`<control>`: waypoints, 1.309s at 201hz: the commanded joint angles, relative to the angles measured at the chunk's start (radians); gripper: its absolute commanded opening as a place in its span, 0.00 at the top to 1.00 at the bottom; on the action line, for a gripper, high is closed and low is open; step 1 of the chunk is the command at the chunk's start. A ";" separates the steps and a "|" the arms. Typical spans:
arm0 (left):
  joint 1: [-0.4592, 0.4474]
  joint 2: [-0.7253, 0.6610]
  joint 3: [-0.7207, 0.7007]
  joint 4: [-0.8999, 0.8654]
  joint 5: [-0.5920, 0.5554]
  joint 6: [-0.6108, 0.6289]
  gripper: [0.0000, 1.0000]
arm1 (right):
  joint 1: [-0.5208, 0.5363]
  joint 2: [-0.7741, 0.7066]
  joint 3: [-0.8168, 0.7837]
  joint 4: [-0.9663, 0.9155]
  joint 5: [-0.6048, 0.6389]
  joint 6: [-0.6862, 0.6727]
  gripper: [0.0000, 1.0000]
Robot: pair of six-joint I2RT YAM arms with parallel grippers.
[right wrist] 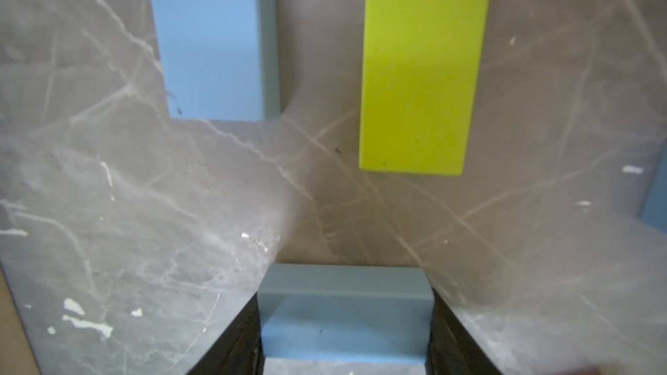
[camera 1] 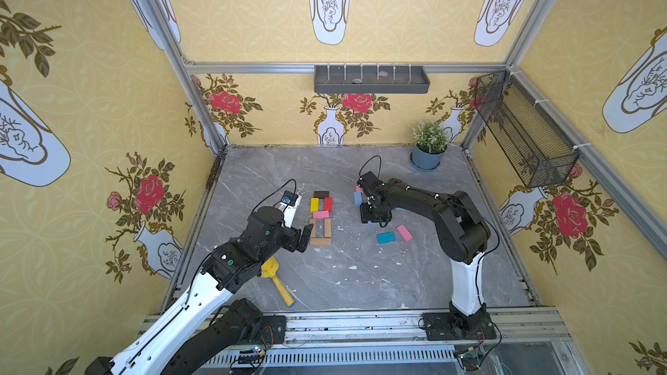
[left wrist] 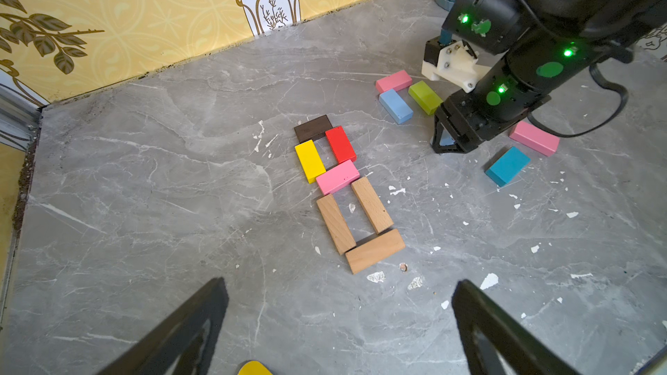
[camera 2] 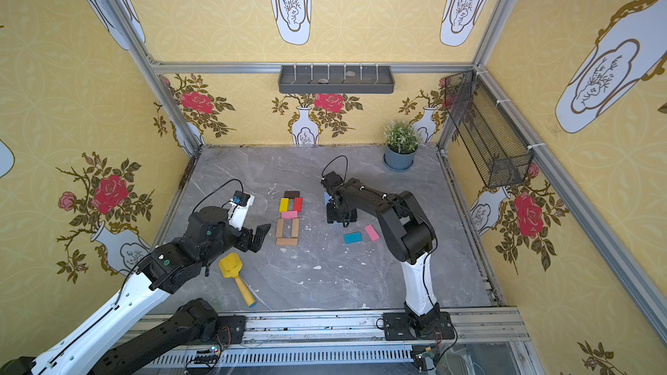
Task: Assemble the number 8 with building blocks
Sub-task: Assemble the building block at the center of the board.
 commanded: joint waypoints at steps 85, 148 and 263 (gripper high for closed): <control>0.000 0.000 0.000 -0.010 0.001 0.001 0.00 | -0.017 0.088 0.094 0.006 -0.032 -0.044 0.46; -0.001 0.000 -0.002 -0.011 0.000 0.002 0.00 | -0.017 0.110 0.109 0.004 -0.030 -0.047 0.46; 0.000 0.002 -0.002 -0.011 0.000 0.002 0.00 | -0.019 0.132 0.130 0.006 -0.027 -0.046 0.46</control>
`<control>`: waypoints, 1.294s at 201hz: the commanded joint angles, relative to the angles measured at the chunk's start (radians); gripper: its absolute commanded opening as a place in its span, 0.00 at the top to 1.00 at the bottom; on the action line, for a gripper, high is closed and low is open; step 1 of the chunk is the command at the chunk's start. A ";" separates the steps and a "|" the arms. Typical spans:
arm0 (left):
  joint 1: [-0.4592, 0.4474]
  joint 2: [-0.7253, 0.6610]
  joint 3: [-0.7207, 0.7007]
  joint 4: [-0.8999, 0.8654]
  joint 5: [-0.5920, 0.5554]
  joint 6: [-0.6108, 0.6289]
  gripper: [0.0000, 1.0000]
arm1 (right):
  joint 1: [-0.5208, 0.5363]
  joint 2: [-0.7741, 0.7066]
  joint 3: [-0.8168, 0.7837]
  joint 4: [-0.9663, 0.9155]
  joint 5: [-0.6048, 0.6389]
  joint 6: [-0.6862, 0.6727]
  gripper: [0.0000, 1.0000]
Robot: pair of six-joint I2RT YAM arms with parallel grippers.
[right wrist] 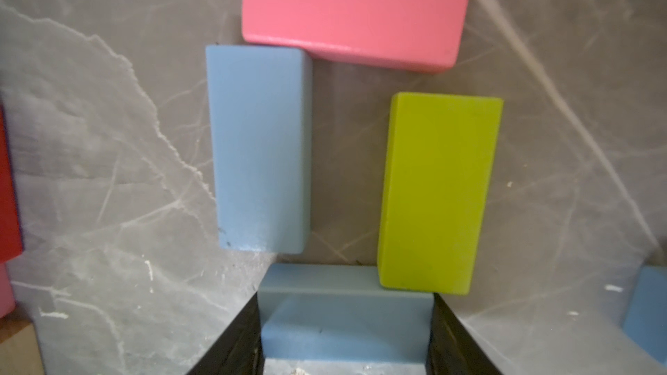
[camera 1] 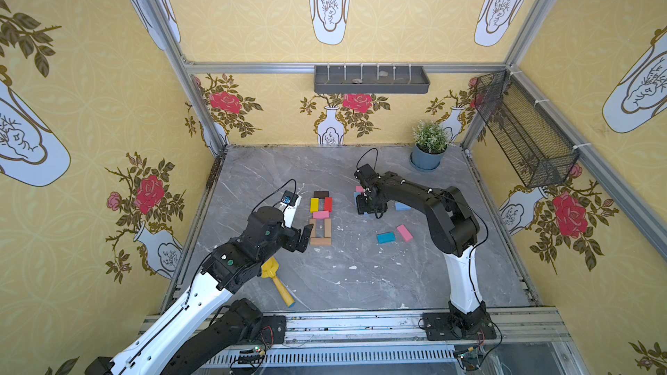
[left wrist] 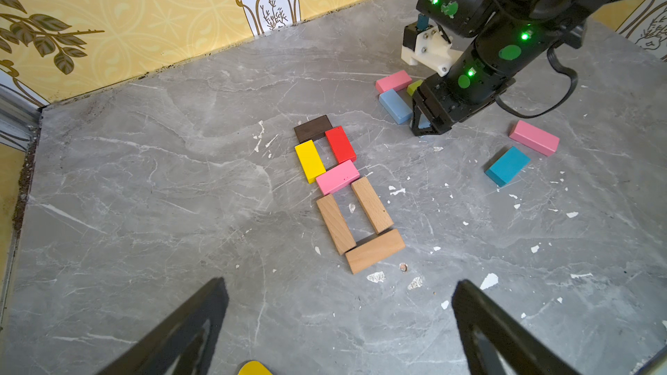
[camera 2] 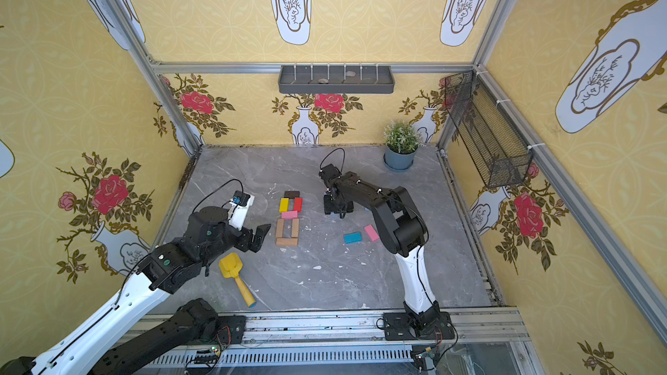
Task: Assemble the number 8 with building blocks
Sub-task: Assemble the building block at the center of the board.
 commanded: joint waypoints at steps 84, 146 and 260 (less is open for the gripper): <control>-0.001 0.003 -0.001 -0.011 0.000 0.000 0.00 | -0.003 0.039 0.001 0.003 -0.037 0.004 0.45; 0.000 0.003 -0.002 -0.011 0.000 0.001 0.00 | -0.005 0.048 0.009 0.000 -0.037 0.006 0.45; 0.000 0.005 -0.002 -0.011 0.001 0.001 0.00 | -0.003 -0.014 -0.010 -0.006 -0.051 0.012 0.17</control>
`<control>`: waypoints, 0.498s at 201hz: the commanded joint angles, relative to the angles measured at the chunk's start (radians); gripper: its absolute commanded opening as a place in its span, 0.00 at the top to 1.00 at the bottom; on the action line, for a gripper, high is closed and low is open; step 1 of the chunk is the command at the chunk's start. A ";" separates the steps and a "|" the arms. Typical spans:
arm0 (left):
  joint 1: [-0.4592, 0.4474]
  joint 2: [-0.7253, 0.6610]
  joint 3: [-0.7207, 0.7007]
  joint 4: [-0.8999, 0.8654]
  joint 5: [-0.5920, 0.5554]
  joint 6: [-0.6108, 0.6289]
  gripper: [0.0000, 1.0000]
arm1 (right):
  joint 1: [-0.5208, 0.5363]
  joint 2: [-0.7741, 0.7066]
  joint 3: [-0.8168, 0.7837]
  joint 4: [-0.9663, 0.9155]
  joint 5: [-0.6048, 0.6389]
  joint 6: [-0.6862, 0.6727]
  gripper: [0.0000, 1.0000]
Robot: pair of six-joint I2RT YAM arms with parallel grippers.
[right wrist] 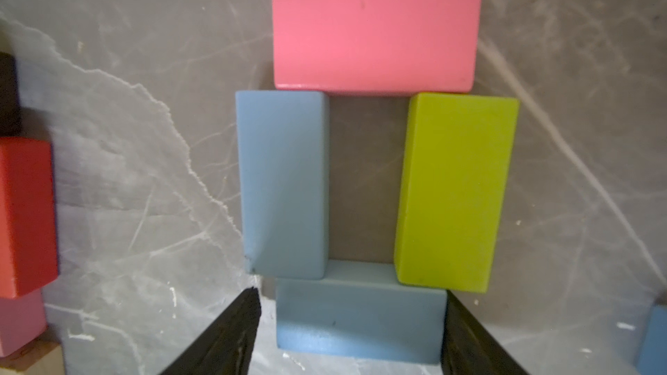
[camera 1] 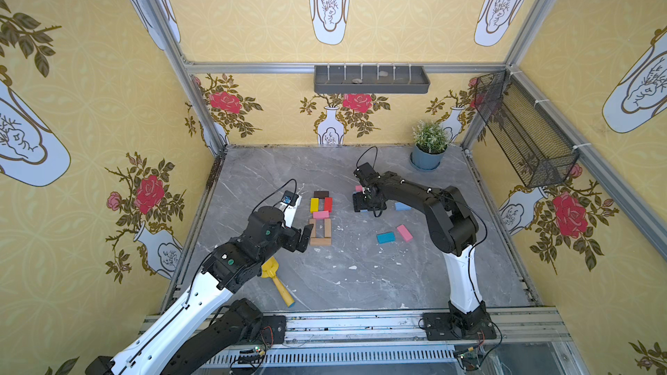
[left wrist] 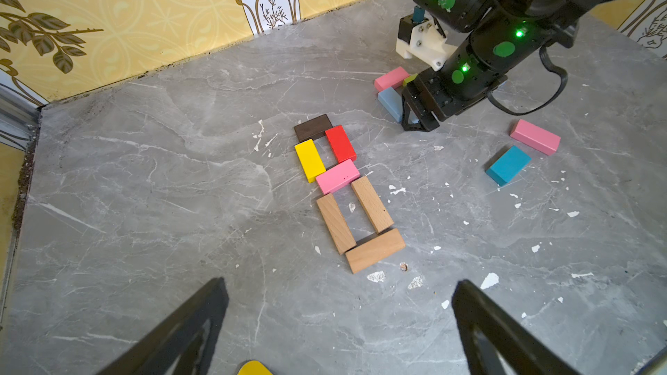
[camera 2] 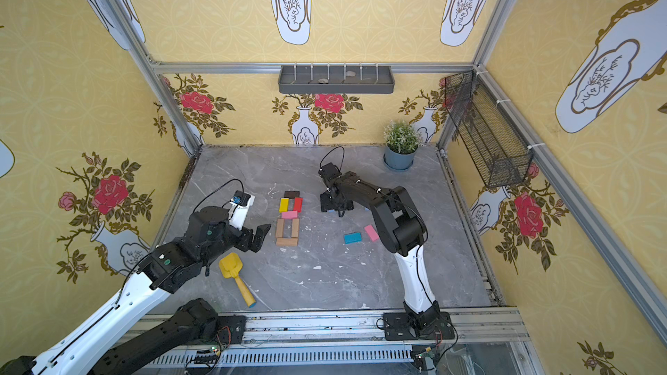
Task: Assemble the number 8 with building blocks
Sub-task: Assemble the building block at the center of the board.
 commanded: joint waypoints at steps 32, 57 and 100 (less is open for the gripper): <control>0.000 -0.001 -0.001 -0.013 0.000 0.001 0.00 | 0.001 -0.085 -0.023 -0.064 -0.048 0.012 0.10; 0.000 -0.001 -0.001 -0.013 -0.002 0.001 0.00 | -0.003 -0.189 -0.058 -0.064 -0.032 0.011 0.06; 0.000 0.001 -0.002 -0.011 0.002 0.001 0.00 | -0.088 -0.363 -0.178 -0.068 0.004 -0.001 0.02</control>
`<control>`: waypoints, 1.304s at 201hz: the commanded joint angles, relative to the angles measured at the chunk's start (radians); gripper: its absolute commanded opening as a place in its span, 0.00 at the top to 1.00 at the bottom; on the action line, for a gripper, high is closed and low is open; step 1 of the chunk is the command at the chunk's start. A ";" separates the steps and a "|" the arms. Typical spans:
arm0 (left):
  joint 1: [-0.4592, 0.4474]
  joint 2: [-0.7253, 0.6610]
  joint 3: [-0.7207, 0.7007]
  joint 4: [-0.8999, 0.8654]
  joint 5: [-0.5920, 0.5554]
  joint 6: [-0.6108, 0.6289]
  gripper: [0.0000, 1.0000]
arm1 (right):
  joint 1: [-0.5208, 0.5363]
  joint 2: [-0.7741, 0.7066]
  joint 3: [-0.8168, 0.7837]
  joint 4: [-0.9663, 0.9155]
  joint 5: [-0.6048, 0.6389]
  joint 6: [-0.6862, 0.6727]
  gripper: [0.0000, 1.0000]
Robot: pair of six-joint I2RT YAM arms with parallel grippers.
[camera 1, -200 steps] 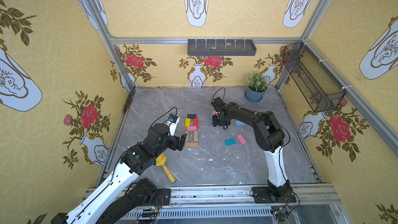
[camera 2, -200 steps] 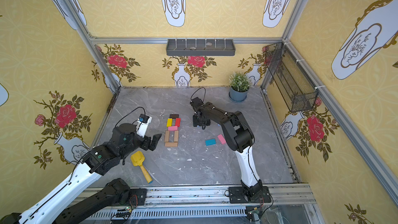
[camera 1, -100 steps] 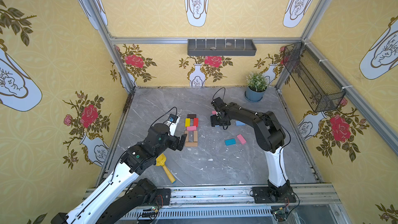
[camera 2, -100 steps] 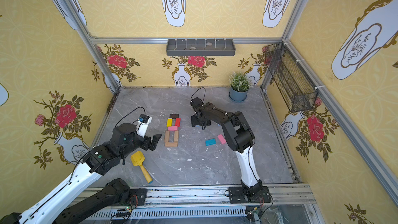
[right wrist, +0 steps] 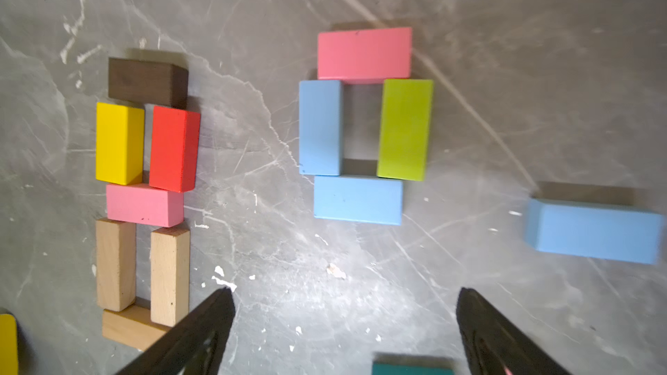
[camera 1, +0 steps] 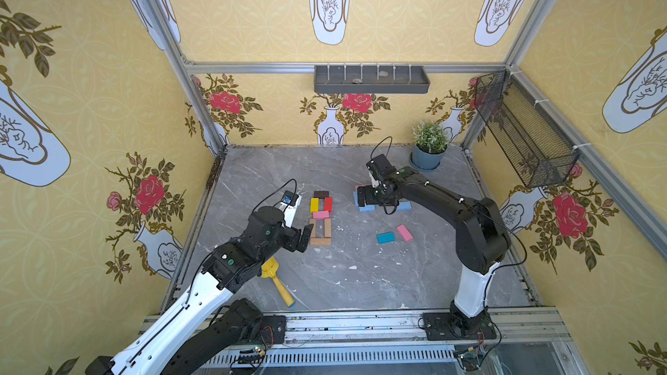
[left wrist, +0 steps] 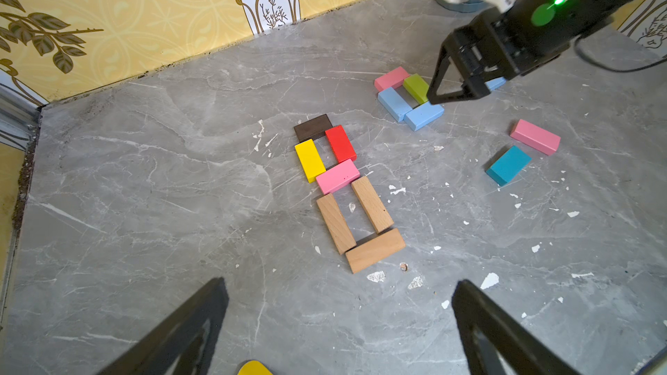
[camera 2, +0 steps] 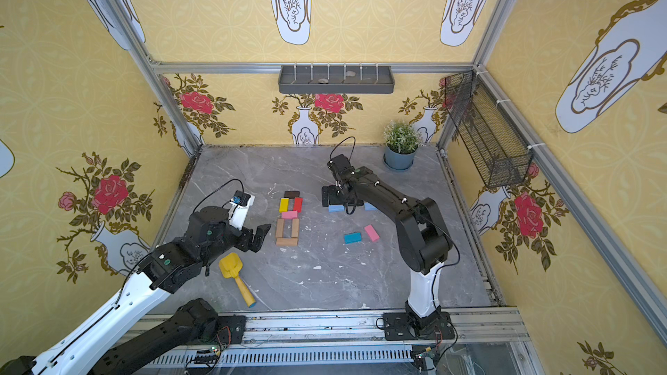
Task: Assemble the number 8 with building blocks
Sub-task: Assemble the building block at the center of the board, then pick up the building block from the center of the board.
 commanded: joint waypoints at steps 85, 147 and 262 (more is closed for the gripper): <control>0.000 0.001 0.000 -0.010 0.005 0.001 0.00 | -0.279 -0.056 -0.198 0.062 -0.015 -0.109 0.02; 0.000 0.001 -0.001 -0.011 0.004 0.002 0.00 | -0.298 0.036 -0.166 0.083 -0.012 -0.153 0.02; 0.000 -0.001 0.000 -0.011 0.005 0.002 0.00 | -0.290 0.147 -0.093 0.085 0.025 -0.220 0.10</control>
